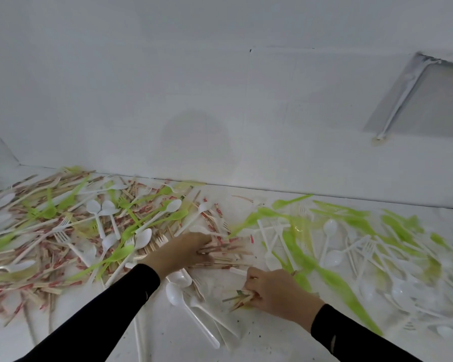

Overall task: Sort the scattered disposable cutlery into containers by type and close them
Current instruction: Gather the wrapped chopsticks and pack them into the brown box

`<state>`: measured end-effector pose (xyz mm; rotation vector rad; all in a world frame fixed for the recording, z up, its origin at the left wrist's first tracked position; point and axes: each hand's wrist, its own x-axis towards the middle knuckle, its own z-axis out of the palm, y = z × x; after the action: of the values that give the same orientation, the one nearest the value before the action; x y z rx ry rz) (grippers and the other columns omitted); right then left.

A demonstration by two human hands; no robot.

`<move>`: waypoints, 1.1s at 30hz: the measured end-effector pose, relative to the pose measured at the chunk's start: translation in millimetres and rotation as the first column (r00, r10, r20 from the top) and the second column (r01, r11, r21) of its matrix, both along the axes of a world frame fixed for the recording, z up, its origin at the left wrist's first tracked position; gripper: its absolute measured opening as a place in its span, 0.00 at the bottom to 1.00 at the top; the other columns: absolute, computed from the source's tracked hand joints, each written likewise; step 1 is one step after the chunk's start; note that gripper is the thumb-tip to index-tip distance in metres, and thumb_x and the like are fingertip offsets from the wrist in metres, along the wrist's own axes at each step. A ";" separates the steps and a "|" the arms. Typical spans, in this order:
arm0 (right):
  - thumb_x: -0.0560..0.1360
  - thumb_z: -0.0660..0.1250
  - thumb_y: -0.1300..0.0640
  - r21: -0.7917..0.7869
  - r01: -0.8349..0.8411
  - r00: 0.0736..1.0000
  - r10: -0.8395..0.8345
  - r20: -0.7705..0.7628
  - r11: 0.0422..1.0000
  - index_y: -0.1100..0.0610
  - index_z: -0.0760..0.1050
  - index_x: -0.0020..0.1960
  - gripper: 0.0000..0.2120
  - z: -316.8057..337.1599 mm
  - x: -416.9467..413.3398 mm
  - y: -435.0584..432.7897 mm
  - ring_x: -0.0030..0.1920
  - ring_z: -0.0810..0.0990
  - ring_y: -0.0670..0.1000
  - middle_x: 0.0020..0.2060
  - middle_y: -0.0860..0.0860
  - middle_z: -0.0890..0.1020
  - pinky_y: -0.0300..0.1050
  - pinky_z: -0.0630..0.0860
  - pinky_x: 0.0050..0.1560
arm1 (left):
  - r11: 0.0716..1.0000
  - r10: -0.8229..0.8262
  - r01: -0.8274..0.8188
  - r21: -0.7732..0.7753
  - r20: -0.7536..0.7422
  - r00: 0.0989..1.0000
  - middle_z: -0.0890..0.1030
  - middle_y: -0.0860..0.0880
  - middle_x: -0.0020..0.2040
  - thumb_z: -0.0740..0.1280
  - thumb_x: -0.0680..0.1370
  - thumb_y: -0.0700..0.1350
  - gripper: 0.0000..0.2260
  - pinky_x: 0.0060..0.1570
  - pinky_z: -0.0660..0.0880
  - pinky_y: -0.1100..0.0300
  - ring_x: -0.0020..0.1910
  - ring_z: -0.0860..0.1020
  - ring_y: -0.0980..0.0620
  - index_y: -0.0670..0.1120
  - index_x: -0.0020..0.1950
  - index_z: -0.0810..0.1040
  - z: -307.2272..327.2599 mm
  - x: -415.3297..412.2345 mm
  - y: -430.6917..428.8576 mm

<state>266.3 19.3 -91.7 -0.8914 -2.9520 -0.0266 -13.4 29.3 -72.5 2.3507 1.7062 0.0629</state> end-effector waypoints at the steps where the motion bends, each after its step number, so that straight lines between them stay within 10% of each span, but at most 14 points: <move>1: 0.66 0.59 0.40 0.025 -0.020 1.000 0.020 -0.008 0.999 0.45 0.77 0.33 0.12 -0.6 -0.5 -0.2 0.19 0.67 0.44 0.36 0.40 0.75 0.34 0.51 0.20 | 1.000 0.007 -0.007 -0.027 -0.029 1.000 0.74 0.51 0.46 0.68 0.78 0.55 0.14 0.47 0.71 0.55 0.46 0.74 0.51 0.45 0.51 0.74 -4.4 0.9 -1.1; 9: 0.76 0.57 0.40 -0.182 0.032 0.990 -0.056 -0.130 0.983 0.49 0.81 0.52 0.18 34.6 -4.3 20.4 0.39 0.78 0.45 0.44 0.45 0.80 0.36 0.60 0.29 | 0.997 0.062 -0.063 -0.046 -0.017 0.998 0.80 0.46 0.52 0.68 0.78 0.54 0.16 0.51 0.69 0.61 0.53 0.77 0.49 0.44 0.58 0.81 -18.5 1.8 -5.0; 15: 0.69 0.70 0.34 -0.434 0.222 0.911 -0.344 -0.227 0.873 0.52 0.64 0.32 0.25 71.6 -5.9 42.1 0.30 0.70 0.44 0.30 0.47 0.73 0.40 0.62 0.33 | 0.999 0.041 -0.041 -0.002 -0.041 0.998 0.76 0.47 0.57 0.64 0.80 0.47 0.12 0.51 0.73 0.55 0.56 0.75 0.47 0.44 0.61 0.78 -19.8 2.1 -18.3; 24: 0.83 0.52 0.44 -0.506 0.385 0.797 -0.554 -0.239 0.772 0.55 0.72 0.52 0.17 53.8 -41.2 60.3 0.30 0.80 0.51 0.35 0.51 0.81 0.49 0.78 0.37 | 0.973 -0.055 0.059 0.222 -0.026 0.998 0.78 0.57 0.38 0.78 0.59 0.43 0.17 0.39 0.75 0.65 0.37 0.77 0.55 0.54 0.44 0.79 -28.3 -1.1 -40.4; 28: 0.80 0.58 0.39 -0.521 0.469 0.790 -0.602 -0.114 0.714 0.52 0.66 0.39 0.19 30.0 -66.0 52.5 0.33 0.73 0.50 0.33 0.47 0.73 0.46 0.68 0.36 | 0.968 -0.101 0.092 0.233 0.025 0.995 0.78 0.52 0.44 0.75 0.64 0.40 0.18 0.41 0.77 0.62 0.40 0.78 0.53 0.50 0.51 0.78 -36.1 1.1 -46.5; 33: 0.81 0.60 0.44 -0.401 0.523 0.819 -0.574 -0.011 0.752 0.54 0.67 0.47 0.13 8.6 -85.9 53.1 0.47 0.78 0.54 0.43 0.50 0.73 0.45 0.66 0.40 | 0.973 -0.111 0.109 0.202 -0.001 0.994 0.76 0.51 0.43 0.76 0.61 0.44 0.19 0.34 0.75 0.62 0.35 0.75 0.52 0.50 0.48 0.72 -32.0 -2.0 -47.6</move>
<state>180.4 72.4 -83.1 -1.7147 -2.4882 0.5787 -15.4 -18.4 -104.5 2.5812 1.6298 0.2393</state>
